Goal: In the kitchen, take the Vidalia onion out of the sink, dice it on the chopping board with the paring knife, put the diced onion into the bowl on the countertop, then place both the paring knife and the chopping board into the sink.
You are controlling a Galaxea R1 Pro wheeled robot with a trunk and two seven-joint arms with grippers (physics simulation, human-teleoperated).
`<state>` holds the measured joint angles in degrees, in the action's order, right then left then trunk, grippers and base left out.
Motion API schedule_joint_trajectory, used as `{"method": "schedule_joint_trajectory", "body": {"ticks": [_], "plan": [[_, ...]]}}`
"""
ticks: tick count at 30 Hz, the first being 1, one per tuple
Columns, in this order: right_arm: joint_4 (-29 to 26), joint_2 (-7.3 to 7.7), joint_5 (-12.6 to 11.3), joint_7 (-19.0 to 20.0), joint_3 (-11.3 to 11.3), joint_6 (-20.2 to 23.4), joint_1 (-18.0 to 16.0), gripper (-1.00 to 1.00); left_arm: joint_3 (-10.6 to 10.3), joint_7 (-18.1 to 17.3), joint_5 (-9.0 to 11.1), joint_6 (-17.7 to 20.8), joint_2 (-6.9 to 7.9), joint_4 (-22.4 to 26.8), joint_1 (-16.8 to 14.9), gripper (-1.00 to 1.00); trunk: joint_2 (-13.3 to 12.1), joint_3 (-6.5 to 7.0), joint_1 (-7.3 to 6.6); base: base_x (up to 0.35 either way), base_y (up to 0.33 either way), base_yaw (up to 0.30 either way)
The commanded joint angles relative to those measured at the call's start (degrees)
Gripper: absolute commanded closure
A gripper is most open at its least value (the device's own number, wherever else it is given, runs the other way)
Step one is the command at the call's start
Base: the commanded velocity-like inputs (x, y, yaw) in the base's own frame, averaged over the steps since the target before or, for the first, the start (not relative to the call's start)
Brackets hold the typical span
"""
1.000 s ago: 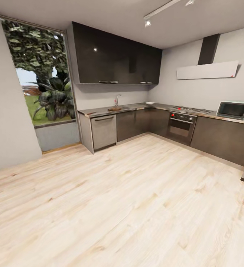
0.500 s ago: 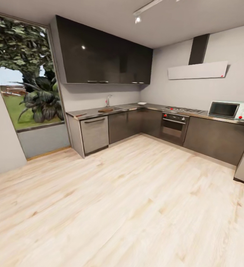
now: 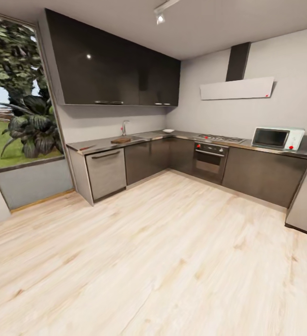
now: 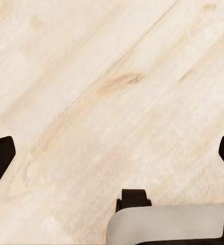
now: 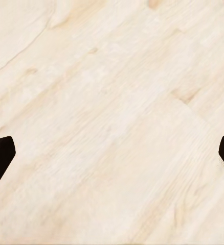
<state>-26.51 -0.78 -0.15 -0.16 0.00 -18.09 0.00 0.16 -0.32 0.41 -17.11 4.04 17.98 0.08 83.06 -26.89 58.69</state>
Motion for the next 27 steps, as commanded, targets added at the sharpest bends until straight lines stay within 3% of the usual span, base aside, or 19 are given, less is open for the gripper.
{"method": "schedule_joint_trajectory", "body": {"ticks": [1, 27], "plan": [[-0.03, -0.01, 0.01, -0.02, 0.0, -0.11, 0.0, -1.0, 0.01, -0.03, 0.05, -0.12, 0.01, 0.03, 0.01, -1.0, 0.02, -0.04, 0.04, 0.317, 0.0, -0.138], [-0.03, -0.01, 0.06, -0.02, 0.0, -0.11, 0.0, -1.0, 0.01, -0.03, 0.03, -0.12, 0.01, 0.03, 0.01, -1.0, 0.02, -0.04, 0.04, 0.317, -0.011, -0.133]]}}
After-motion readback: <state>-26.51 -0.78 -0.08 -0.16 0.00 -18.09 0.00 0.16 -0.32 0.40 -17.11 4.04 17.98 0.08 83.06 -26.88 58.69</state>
